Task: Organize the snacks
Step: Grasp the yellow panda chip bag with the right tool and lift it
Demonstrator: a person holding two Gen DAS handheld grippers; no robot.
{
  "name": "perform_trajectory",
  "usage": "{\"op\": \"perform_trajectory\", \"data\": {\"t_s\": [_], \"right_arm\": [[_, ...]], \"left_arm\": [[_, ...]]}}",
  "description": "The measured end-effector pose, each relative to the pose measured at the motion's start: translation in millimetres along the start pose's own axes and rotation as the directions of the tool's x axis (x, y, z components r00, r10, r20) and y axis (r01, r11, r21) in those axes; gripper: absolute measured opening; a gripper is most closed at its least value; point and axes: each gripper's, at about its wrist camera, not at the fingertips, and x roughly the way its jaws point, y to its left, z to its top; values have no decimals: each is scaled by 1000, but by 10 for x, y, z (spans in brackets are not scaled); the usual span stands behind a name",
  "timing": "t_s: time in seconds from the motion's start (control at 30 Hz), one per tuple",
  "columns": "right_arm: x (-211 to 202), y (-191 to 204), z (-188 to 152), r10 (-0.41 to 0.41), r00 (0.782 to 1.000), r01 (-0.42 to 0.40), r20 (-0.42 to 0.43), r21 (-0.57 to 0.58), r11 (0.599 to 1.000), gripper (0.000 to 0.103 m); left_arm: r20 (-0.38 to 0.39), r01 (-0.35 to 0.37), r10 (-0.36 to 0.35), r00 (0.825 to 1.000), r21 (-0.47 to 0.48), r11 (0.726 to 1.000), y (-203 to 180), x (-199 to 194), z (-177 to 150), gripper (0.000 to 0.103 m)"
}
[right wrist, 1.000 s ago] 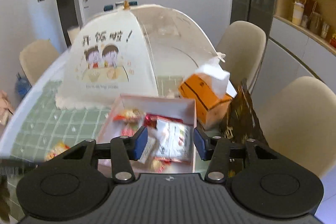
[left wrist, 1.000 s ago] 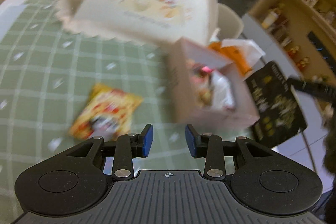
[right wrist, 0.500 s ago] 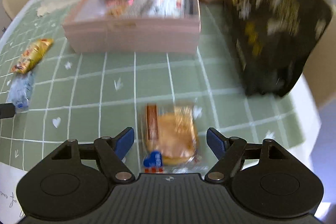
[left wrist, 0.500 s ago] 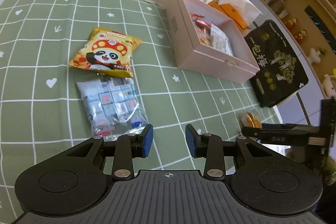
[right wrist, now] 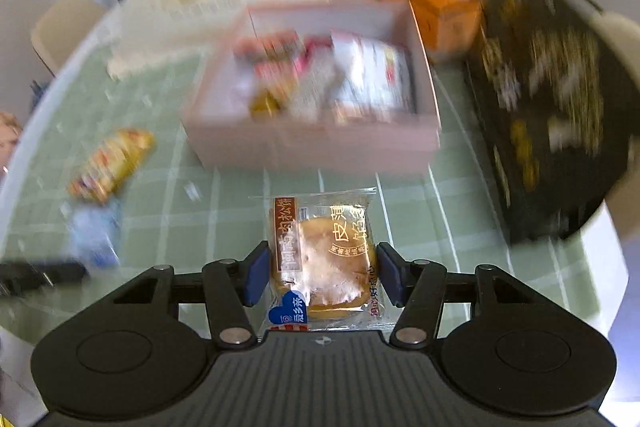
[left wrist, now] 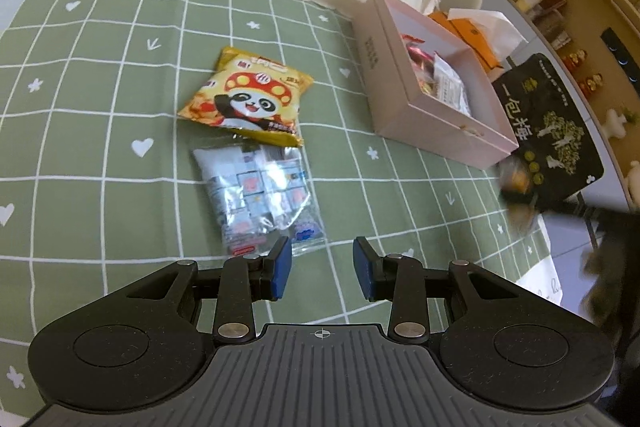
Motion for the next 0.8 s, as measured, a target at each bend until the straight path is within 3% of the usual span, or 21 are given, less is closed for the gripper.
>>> {"op": "perform_trajectory", "data": {"t_s": [0.17, 0.23, 0.3, 0.37, 0.43, 0.5, 0.6, 0.7, 0.8], "right_arm": [[-117, 28, 784, -21, 989, 21, 149, 3, 1000, 56], [-23, 32, 1091, -67, 984, 64, 162, 26, 998, 64], [37, 77, 1237, -57, 987, 52, 152, 36, 998, 65], [49, 202, 1220, 6, 989, -10, 145, 24, 1000, 66], [123, 409, 1121, 80, 990, -80, 119, -6, 997, 73], [295, 683, 977, 157, 986, -156, 50, -31, 987, 75], [572, 1130, 722, 257, 964, -262, -72, -69, 963, 75], [840, 1575, 557, 277, 950, -292, -143, -92, 952, 75], [1110, 1864, 550, 246, 956, -260, -158, -71, 963, 75]], "left_arm": [[4, -12, 12, 1000, -20, 1000, 70, -33, -3, 38], [10, -19, 20, 1000, -32, 999, 111, -62, -2, 38], [23, -29, 30, 999, -44, 999, 160, -109, -4, 38], [39, -38, 41, 998, -68, 997, 232, -150, -3, 38], [52, -52, 57, 997, -96, 994, 323, -185, 4, 38], [65, -73, 80, 995, -114, 991, 403, -228, 4, 38], [89, -91, 103, 991, -132, 987, 526, -321, -16, 38], [97, -114, 130, 987, -154, 981, 670, -434, -61, 38], [99, -142, 161, 982, -178, 974, 822, -565, -108, 38]]}}
